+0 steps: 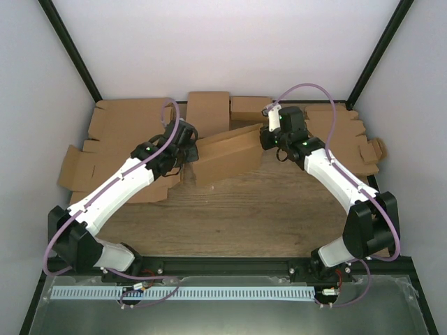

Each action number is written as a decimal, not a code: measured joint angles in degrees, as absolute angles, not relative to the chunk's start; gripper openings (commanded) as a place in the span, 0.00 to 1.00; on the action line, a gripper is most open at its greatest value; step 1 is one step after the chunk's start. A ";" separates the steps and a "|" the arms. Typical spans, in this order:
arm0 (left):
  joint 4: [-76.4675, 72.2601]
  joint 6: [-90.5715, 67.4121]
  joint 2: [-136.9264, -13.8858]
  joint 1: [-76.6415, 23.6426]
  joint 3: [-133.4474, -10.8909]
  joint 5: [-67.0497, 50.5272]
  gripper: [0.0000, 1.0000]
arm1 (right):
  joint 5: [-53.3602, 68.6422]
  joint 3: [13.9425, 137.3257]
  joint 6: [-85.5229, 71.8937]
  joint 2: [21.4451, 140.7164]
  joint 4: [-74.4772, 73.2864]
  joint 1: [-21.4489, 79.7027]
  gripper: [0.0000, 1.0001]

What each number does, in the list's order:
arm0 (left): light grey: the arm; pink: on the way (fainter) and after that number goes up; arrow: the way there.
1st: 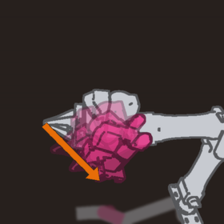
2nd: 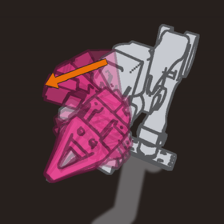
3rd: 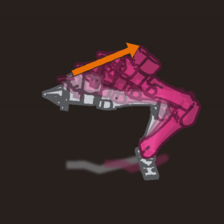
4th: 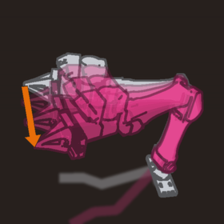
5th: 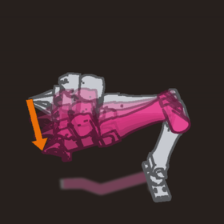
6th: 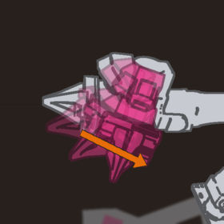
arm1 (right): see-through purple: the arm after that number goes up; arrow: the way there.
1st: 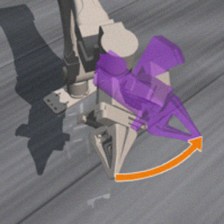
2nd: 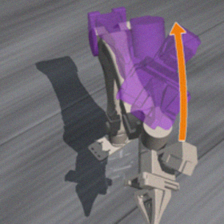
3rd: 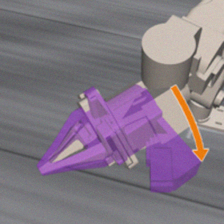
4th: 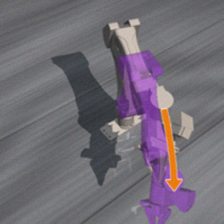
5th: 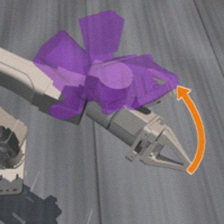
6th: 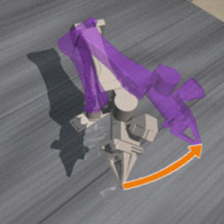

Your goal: Fold the paper box

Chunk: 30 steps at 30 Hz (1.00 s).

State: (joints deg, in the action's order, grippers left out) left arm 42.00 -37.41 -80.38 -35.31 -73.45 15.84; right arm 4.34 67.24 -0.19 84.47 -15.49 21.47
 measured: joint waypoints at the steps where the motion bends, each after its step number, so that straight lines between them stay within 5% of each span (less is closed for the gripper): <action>1: 42.35 -37.19 -80.55 -35.31 -73.71 15.88 0.04 | 4.21 67.48 0.10 84.47 -15.90 21.47 0.01; 30: 47.70 -34.11 -83.20 -35.57 -77.69 18.00 0.04 | 3.79 67.77 1.06 84.53 -16.60 21.67 0.01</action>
State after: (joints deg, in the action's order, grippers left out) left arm 47.70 -34.11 -83.20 -35.57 -77.69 18.00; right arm 3.79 67.77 1.06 84.53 -16.60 21.67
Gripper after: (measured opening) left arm 0.037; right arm 0.009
